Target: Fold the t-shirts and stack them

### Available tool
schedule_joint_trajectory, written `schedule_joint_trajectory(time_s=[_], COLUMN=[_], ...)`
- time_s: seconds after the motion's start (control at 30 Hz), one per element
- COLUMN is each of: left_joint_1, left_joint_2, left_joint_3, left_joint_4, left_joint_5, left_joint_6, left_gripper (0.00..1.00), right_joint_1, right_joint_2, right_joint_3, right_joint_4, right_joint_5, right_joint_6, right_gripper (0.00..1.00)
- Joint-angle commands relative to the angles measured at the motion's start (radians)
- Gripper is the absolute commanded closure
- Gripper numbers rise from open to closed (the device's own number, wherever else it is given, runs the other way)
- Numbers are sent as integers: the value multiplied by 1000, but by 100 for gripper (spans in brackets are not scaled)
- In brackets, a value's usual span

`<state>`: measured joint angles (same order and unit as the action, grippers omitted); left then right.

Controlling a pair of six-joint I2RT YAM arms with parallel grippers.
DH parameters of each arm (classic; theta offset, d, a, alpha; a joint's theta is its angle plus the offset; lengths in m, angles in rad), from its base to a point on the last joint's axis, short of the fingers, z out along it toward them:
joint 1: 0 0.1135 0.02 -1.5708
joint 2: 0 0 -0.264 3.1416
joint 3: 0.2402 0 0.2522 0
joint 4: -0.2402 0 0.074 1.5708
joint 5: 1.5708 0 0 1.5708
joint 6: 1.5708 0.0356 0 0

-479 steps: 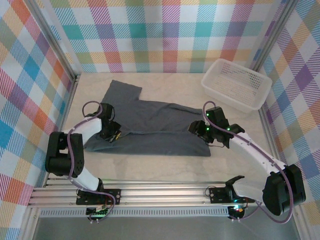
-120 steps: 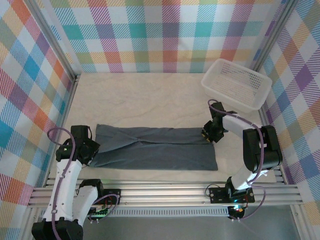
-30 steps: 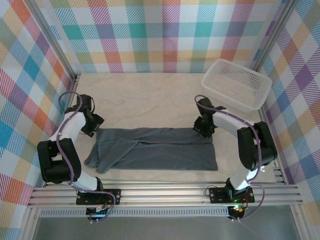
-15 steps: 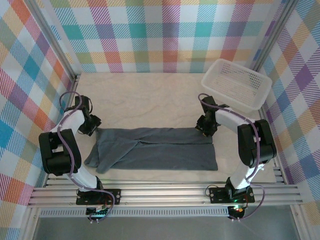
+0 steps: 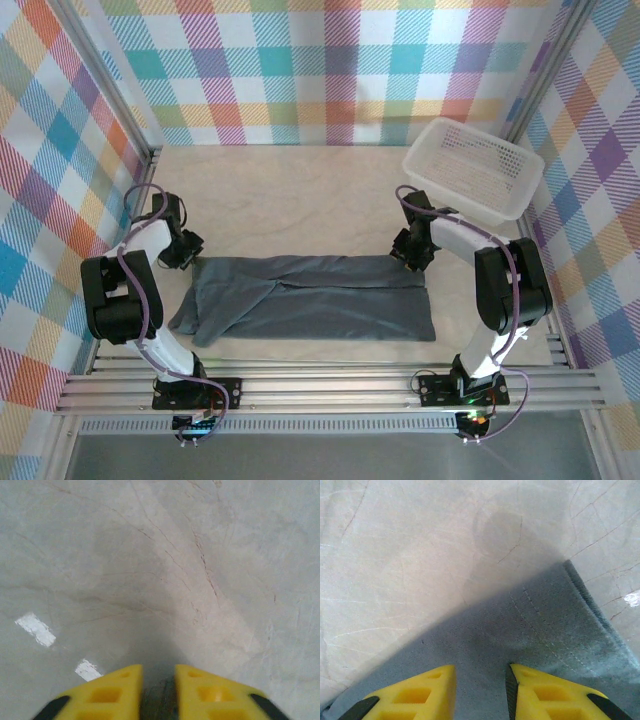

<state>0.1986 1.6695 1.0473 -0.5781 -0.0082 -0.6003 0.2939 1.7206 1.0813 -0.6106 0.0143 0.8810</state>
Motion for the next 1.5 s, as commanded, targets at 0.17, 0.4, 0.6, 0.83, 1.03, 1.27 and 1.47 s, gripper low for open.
schedule_joint_trajectory(time_s=[0.17,0.4,0.6,0.83,1.03,1.27,1.47], left_joint_1=[39,100,163,184,182,171,167], left_joint_2=[-40,-50,-48,-60,-37,-24,-25], left_joint_3=[6,16,-9,-3,-15,-26,-17], left_joint_4=[-36,-66,-51,-51,-29,-21,-17], left_joint_5=[-49,-24,63,98,151,189,207], left_joint_6=[-1,-38,-91,-137,-151,-133,-127], left_gripper=[100,100,100,100,100,100,100], right_joint_1=[-19,-41,-67,-122,-139,-141,-128], right_joint_2=[31,127,124,72,57,25,-76], right_joint_3=[38,70,41,2,8,7,-10], right_joint_4=[-34,-90,-75,-64,-73,-75,-59], right_joint_5=[6,-3,4,27,38,65,101], right_joint_6=[-11,-10,7,54,49,32,26], right_gripper=[68,73,73,86,93,100,100])
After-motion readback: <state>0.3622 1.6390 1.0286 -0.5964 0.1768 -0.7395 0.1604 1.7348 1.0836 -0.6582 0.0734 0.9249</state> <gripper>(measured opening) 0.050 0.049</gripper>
